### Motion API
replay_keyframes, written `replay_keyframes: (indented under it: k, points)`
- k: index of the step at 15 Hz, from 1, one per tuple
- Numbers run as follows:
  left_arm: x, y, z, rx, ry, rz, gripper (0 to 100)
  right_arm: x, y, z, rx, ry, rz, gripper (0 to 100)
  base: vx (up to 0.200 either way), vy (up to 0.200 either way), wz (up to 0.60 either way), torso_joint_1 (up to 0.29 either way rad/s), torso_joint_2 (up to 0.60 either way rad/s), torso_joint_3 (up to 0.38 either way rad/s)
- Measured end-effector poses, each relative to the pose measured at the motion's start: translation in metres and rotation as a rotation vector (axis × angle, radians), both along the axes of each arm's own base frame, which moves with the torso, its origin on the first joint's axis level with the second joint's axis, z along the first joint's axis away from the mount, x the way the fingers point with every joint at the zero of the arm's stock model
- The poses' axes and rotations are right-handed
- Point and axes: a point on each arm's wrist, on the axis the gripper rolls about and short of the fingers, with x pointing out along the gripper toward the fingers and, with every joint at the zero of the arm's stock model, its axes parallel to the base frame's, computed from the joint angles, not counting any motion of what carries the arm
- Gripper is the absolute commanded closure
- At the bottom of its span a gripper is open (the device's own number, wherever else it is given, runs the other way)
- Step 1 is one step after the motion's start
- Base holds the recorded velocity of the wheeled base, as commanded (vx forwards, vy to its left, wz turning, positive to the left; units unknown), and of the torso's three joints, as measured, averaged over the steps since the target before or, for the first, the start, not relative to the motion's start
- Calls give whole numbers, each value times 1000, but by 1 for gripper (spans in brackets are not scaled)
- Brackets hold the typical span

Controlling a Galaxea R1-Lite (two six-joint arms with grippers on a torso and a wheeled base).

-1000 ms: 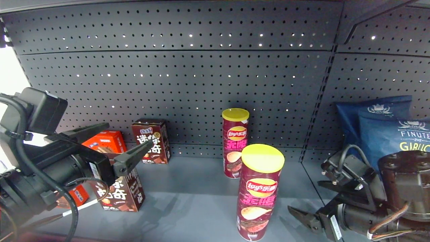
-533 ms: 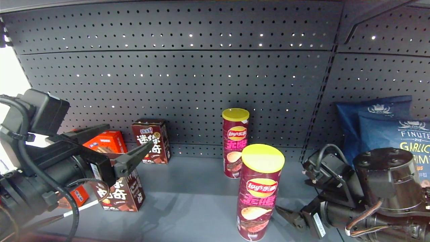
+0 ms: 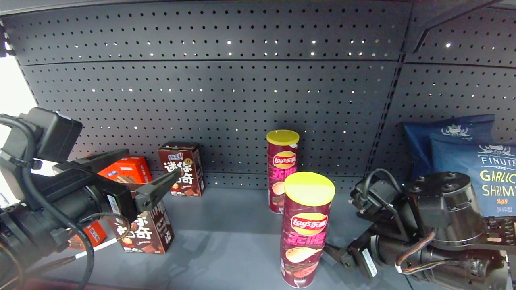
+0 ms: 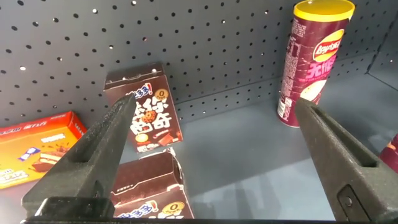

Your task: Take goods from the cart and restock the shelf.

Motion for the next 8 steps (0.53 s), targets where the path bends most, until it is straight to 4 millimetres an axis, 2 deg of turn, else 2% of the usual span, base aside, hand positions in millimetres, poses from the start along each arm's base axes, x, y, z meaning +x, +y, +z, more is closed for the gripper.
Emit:
replay_keyframes:
  k: [8]
  points:
    - [0, 0, -1, -2, 3, 2, 0, 6, 17, 0, -2, -5, 22, 0, 0, 0, 0, 0, 0, 0]
